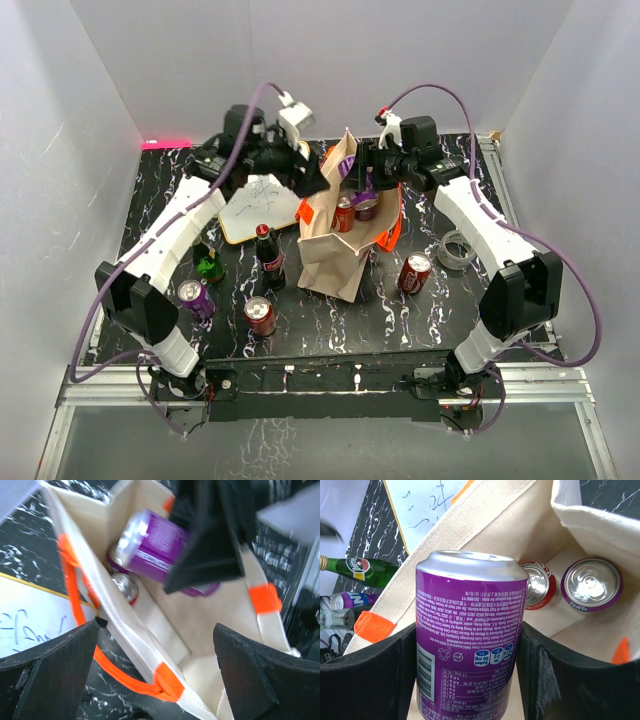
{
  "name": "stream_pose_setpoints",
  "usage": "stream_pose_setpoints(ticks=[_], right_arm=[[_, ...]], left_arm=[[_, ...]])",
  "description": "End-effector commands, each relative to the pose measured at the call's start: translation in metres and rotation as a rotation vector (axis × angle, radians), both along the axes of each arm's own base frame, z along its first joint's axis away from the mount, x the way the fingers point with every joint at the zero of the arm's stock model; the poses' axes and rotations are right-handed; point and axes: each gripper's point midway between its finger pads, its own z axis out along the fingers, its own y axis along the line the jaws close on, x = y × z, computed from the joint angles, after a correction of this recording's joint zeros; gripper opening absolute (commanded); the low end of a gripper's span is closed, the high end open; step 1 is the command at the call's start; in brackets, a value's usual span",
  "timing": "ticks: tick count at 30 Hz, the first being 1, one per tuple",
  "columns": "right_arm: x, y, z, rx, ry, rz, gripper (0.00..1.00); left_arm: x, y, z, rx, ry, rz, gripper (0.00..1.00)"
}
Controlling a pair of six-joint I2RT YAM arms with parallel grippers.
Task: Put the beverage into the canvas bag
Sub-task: Pick up the drink from the canvas bag.
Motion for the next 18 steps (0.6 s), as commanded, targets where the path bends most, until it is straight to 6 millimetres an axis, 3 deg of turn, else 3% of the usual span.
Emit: stream_pose_setpoints(ticks=[1,13,18], right_arm=[[0.000,0.001,0.094,0.069,-0.360,0.091,0.08],[-0.002,0.008,0.151,0.001,-0.698,0.234,0.08],[-0.003,0.023,0.165,-0.031,-0.782,0.271,0.08]], left_arm=[[0.024,0.012,0.082,-0.312,0.086,0.114,0.97],[0.041,-0.008,0.117,-0.505,0.301,0.178,0.87],[0.033,-0.015,0.115,-0.531,0.388,0.103,0.87]])
